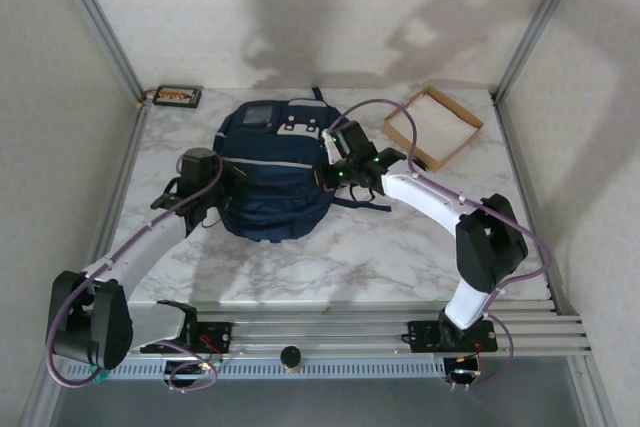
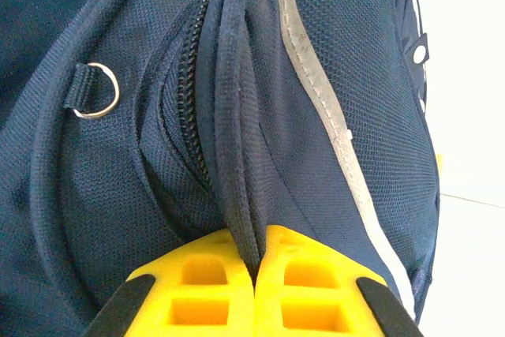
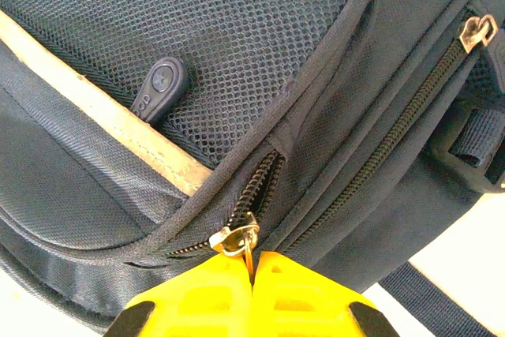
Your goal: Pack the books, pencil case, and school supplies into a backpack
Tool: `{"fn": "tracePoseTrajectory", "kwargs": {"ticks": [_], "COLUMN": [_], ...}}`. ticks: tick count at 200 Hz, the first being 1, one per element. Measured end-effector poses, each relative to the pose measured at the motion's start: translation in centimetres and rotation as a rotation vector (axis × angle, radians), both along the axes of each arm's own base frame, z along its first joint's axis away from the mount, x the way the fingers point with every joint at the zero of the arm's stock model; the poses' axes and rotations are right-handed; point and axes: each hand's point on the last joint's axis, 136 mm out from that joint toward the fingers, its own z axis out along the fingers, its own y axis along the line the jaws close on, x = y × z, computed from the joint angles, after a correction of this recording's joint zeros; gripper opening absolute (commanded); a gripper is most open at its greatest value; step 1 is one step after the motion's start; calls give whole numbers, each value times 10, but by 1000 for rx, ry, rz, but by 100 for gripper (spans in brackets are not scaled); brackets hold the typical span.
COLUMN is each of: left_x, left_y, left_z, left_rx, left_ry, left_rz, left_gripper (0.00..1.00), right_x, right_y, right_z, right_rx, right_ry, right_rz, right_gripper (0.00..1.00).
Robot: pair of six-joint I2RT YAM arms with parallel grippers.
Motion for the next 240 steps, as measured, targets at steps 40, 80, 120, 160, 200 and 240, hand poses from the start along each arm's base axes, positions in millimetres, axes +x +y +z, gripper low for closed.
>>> {"fn": "tracePoseTrajectory", "kwargs": {"ticks": [40,80,120,160,200,240], "left_x": [5,10,12,10,-11,-26], "left_y": [7,12,27,56,70,74], "left_z": [6,3,3,22,73,64], "left_rx": [77,126,195,255,338,344], "left_ry": [-3,1,4,-43,-179,-162], "left_rz": [-47,-76,-64,-5,40,55], "left_gripper": [0,0,31,67,78,79], "right_x": [7,12,21,34,17,7], "right_y": [5,10,-5,-78,-133,-124], "right_z": [1,-6,-1,51,107,80], "right_rx": [-6,-13,-39,-21,99,174], "right_ry": [-9,-5,-30,-129,-263,-253], "right_rz": [10,23,-11,-195,-330,-229], "right_gripper": [0,0,49,67,78,57]}}
